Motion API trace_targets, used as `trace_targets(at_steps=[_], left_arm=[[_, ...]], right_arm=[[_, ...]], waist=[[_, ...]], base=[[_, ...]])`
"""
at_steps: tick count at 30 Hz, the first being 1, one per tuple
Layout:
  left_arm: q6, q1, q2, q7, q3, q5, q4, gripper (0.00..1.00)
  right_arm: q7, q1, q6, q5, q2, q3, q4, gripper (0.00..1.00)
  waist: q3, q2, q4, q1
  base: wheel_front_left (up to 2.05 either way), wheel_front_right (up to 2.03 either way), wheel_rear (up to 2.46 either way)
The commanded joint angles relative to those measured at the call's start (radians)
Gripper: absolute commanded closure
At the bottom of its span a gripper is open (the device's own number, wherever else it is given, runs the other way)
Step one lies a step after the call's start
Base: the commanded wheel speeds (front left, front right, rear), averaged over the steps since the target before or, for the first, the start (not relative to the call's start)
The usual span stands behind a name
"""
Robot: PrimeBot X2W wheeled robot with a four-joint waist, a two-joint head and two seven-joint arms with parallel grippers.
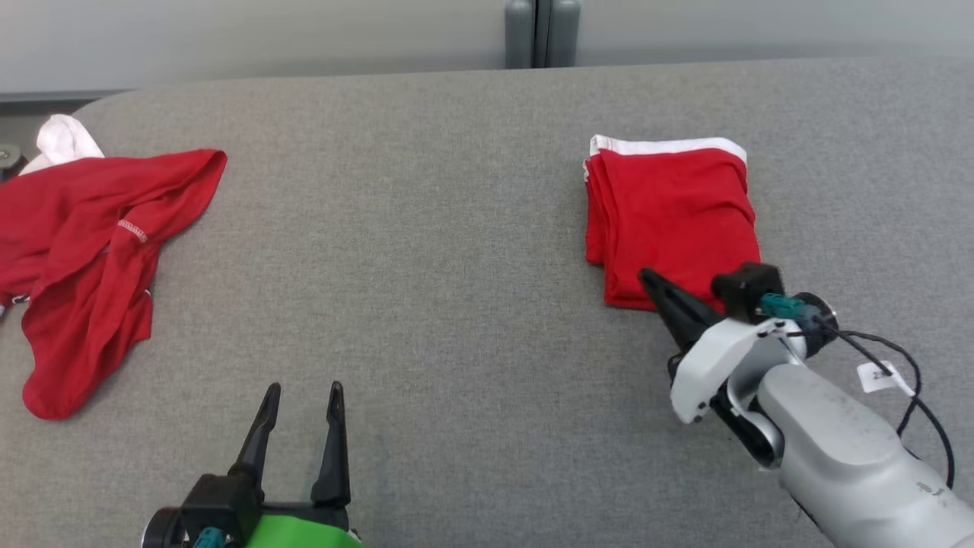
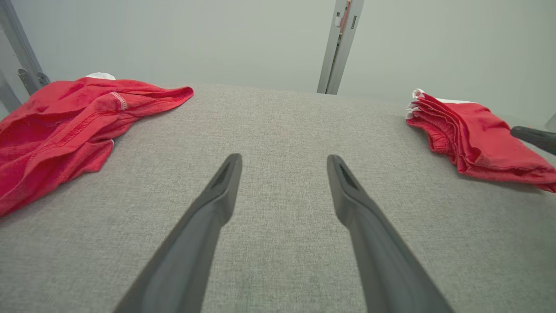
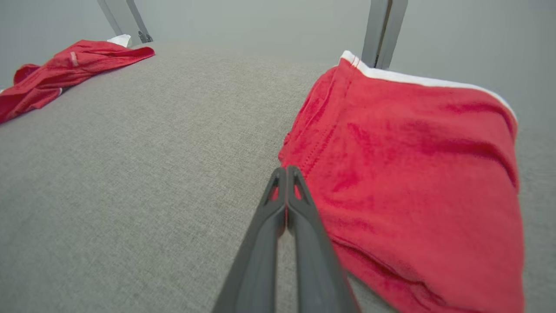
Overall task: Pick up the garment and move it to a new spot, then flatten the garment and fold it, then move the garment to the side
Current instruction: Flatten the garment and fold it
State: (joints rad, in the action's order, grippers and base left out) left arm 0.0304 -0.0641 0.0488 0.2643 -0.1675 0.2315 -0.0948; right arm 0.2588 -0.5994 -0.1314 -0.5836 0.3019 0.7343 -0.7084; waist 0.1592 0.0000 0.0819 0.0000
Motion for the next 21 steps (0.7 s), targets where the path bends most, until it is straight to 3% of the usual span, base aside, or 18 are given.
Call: trace_targets(at_steps=[1,2,3,4,7,13,21], left_arm=[[-0.006,-0.022,0.003,0.0,0.008,-0.009,-0.001,0.0],[-0.006,-0.031,0.003,0.0,0.012,-0.008,0.0,0.0],[-0.008,-0.042,0.003,0.0,0.017,-0.009,-0.002,0.0],[-0.01,-0.05,0.003,0.0,0.022,-0.01,-0.001,0.0],[-0.007,-0.083,0.003,0.0,0.034,-0.013,-0.004,0.0],[0.008,-0.126,0.003,0.0,0.054,-0.016,-0.012,0.0],[0.02,-0.15,0.003,0.0,0.065,-0.009,-0.023,0.0]], right_arm=[[0.007,0.027,0.001,0.03,0.009,-0.073,0.042,0.76],[0.006,0.053,0.001,0.049,0.01,-0.115,0.067,0.56],[0.006,0.098,0.001,0.082,0.011,-0.162,0.103,0.15],[0.006,0.132,0.001,0.104,0.012,-0.203,0.131,0.0],[0.006,0.242,0.002,0.186,0.006,-0.367,0.24,0.0],[0.007,0.463,0.001,0.318,-0.033,-0.594,0.412,0.0],[0.007,0.634,0.001,0.397,-0.086,-0.744,0.502,0.0]], waist=[[-0.051,0.0,-0.008,0.0],[-0.062,0.0,-0.009,0.0],[-0.076,0.0,-0.008,0.0],[-0.086,0.0,-0.008,0.0],[-0.124,0.0,-0.006,0.0],[-0.16,0.0,-0.007,0.0],[-0.176,0.0,-0.013,0.0]], base=[[0.0,0.0,0.0],[0.0,0.0,0.0],[0.0,0.0,0.0],[0.0,0.0,0.0],[0.0,0.0,0.0],[0.0,0.0,0.0],[0.0,0.0,0.0]])
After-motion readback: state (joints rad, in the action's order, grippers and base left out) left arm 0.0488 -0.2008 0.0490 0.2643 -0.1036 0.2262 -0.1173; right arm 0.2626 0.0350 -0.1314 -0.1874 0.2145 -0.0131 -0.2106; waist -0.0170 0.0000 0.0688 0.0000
